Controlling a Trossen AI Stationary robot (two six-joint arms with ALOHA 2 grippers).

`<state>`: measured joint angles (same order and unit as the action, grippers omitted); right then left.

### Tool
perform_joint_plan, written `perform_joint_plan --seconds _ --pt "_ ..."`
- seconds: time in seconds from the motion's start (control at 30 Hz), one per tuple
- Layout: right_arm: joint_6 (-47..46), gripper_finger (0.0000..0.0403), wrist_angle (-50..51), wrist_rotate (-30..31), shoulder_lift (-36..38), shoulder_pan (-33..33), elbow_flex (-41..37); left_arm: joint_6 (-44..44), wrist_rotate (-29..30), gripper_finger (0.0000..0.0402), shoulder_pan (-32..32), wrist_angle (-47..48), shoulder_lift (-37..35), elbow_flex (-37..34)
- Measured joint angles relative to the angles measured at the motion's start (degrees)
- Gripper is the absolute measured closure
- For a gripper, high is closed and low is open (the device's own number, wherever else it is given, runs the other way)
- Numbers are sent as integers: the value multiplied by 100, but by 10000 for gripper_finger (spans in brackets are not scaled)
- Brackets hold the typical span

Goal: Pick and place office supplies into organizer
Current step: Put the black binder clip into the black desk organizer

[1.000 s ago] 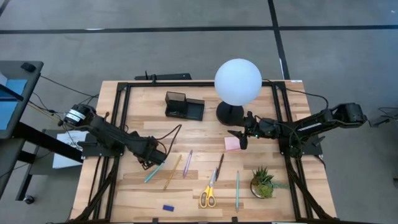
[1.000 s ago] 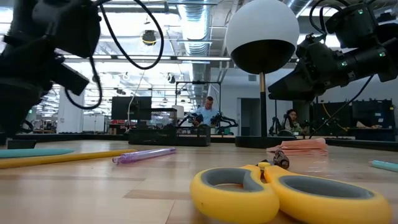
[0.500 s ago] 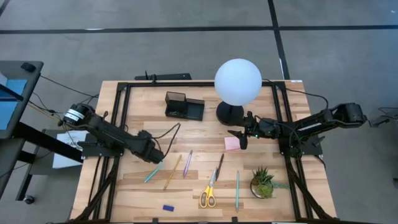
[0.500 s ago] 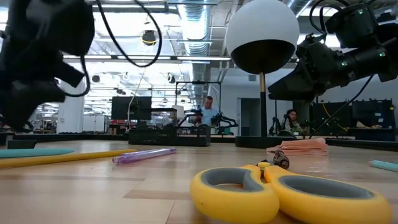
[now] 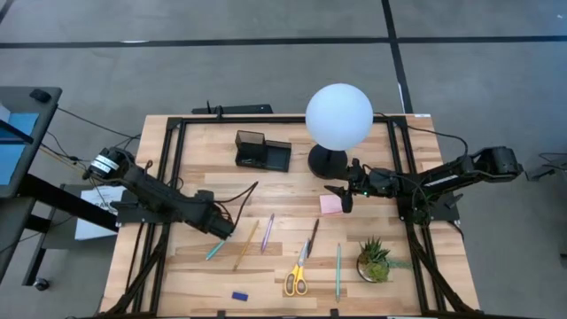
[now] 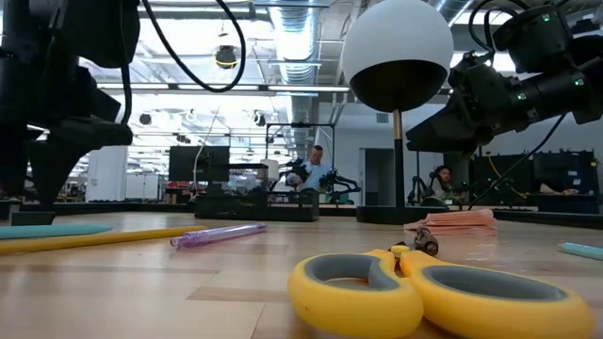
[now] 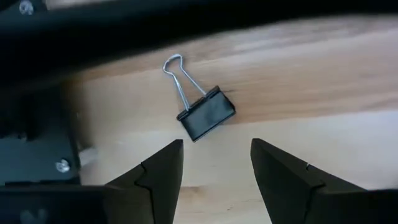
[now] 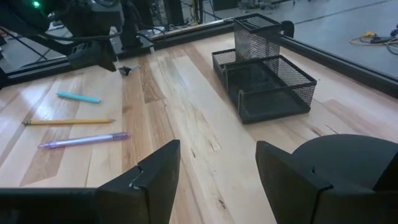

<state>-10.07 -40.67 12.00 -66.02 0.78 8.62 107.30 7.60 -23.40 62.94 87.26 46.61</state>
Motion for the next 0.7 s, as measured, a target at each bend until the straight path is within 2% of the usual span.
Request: perform_joint_plan --seconds 0.23,0.4,0.5,0.7 --pt "1 198 1 -1 0 1 0 1238 189 217 -104 -265 0 0" --pt "57 198 10 -1 0 9 0 1949 69 217 -234 -7 0 0" --pt "370 198 2 1 0 9 0 2514 385 217 -312 157 0 0" --pt "508 198 -141 4 0 13 0 2570 494 217 -301 -173 140 0"
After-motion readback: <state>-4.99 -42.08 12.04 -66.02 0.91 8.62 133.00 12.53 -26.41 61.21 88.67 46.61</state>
